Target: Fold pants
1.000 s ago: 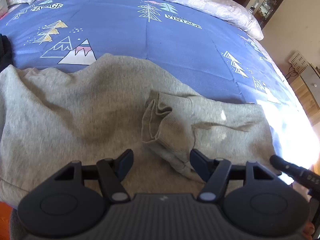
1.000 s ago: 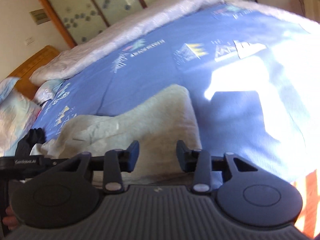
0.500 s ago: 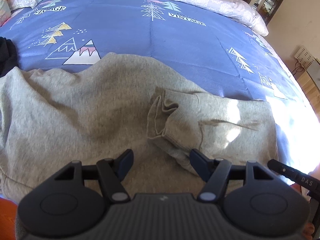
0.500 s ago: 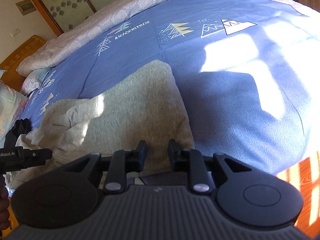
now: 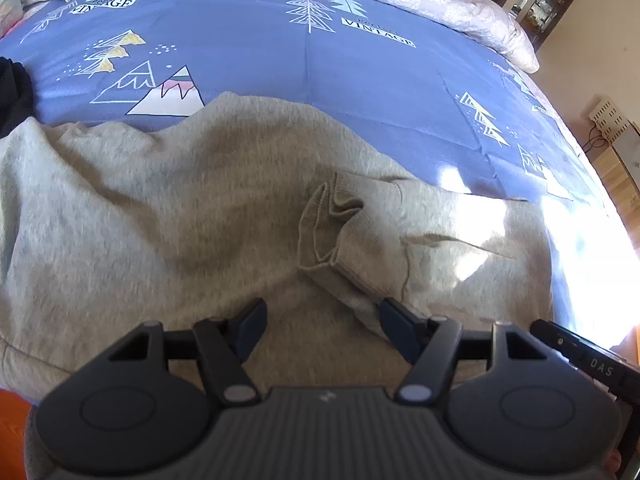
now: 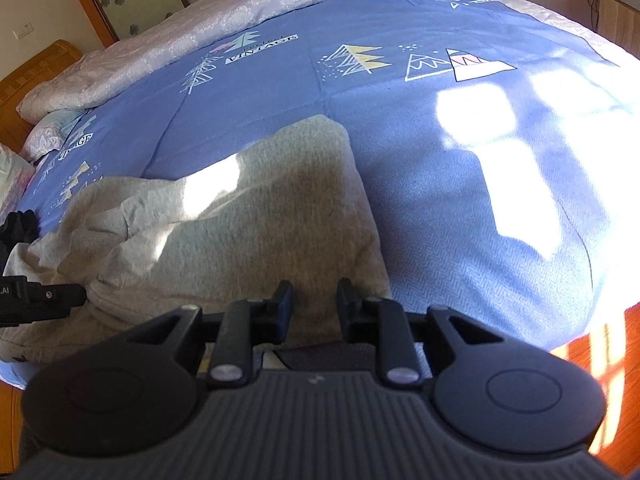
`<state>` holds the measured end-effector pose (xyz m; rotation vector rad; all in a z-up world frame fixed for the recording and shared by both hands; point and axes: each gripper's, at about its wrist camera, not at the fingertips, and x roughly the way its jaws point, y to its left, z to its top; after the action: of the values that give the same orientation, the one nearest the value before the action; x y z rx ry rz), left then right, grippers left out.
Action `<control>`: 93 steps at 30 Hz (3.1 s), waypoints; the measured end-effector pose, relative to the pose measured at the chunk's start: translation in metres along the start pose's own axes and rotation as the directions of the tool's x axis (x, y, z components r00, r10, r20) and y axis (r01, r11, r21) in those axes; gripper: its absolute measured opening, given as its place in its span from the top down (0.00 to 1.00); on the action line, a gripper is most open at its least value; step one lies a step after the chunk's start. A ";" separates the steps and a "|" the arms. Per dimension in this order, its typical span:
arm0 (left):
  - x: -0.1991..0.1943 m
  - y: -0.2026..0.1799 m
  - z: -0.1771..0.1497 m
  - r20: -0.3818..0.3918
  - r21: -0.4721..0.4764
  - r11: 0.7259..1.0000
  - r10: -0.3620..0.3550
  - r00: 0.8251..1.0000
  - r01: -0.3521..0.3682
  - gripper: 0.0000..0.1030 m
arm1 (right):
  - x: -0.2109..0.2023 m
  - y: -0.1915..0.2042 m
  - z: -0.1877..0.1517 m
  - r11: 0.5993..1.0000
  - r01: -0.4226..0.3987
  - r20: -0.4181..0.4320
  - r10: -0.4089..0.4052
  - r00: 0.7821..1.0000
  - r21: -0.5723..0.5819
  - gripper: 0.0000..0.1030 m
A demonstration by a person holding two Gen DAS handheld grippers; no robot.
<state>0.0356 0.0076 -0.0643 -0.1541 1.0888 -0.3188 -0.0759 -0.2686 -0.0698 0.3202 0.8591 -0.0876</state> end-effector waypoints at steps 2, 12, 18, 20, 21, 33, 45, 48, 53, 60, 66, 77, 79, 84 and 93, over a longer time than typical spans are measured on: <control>0.001 0.000 0.000 -0.005 -0.002 1.000 0.000 1.000 0.000 0.38 | 0.000 0.005 -0.001 1.000 0.016 0.001 -0.016 1.000 -0.018 0.74; -0.001 -0.004 0.007 -0.004 0.001 0.998 -0.066 0.998 0.066 0.29 | 0.001 0.013 -0.004 0.998 0.041 0.007 -0.040 0.999 -0.043 0.73; 0.002 -0.006 0.009 -0.008 -0.011 0.994 -0.110 0.994 0.110 0.39 | 0.001 0.014 -0.004 0.998 0.044 0.008 -0.044 0.999 -0.048 0.73; 0.009 -0.004 0.011 -0.022 -0.029 0.992 -0.120 0.992 0.120 0.60 | 0.001 0.015 -0.004 0.998 0.046 0.009 -0.046 0.999 -0.052 0.73; 0.013 -0.002 0.011 -0.030 -0.041 0.991 -0.129 0.991 0.128 0.66 | 0.001 0.016 -0.005 0.997 0.048 0.009 -0.048 0.999 -0.053 0.73; 0.026 0.021 -0.003 -0.040 -0.117 0.978 -0.177 0.983 0.171 0.83 | 0.004 0.019 -0.004 0.996 0.058 0.006 -0.058 0.998 -0.066 0.73; -0.057 0.093 -0.015 0.164 -0.182 0.938 -0.268 0.949 0.296 0.63 | -0.016 0.044 -0.008 0.995 0.040 0.078 -0.033 0.996 -0.087 0.69; -0.094 0.135 -0.030 0.270 -0.232 0.915 -0.266 0.925 0.331 0.56 | -0.016 0.071 -0.007 0.985 0.011 0.092 0.005 0.996 -0.175 0.68; -0.124 0.209 -0.059 0.392 -0.432 0.836 -0.165 0.905 0.339 0.42 | -0.001 0.123 -0.003 0.955 -0.099 0.050 0.118 0.992 -0.281 0.68; -0.105 0.268 -0.080 0.411 -0.634 0.679 -0.110 0.905 0.370 0.18 | 0.022 0.182 0.003 0.904 -0.184 0.032 0.213 0.977 -0.386 0.68; -0.063 0.265 -0.059 0.349 -0.657 0.663 -0.155 0.924 0.359 0.12 | 0.063 0.202 -0.010 0.906 -0.154 -0.074 0.136 0.988 -0.394 0.68; -0.044 0.251 -0.037 0.330 -0.598 0.755 -0.072 0.941 0.267 0.11 | 0.057 0.215 -0.015 0.886 -0.093 -0.080 0.063 0.995 -0.454 0.67; -0.045 0.246 -0.036 0.326 -0.582 0.773 -0.063 0.943 0.253 0.11 | 0.059 0.216 -0.014 0.886 -0.091 -0.079 0.062 0.995 -0.455 0.67; -0.049 0.243 -0.039 0.322 -0.571 0.788 -0.042 0.946 0.230 0.17 | 0.060 0.219 -0.015 0.883 -0.088 -0.074 0.060 0.995 -0.462 0.66; -0.054 0.244 -0.039 0.331 -0.550 0.808 -0.023 0.943 0.213 0.81 | 0.060 0.217 -0.014 0.889 -0.103 -0.078 0.075 0.994 -0.446 0.64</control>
<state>0.0217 0.2567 -0.1044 -0.8029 0.8313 -0.0558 -0.0029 -0.0549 -0.0715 -0.0758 0.8946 0.2078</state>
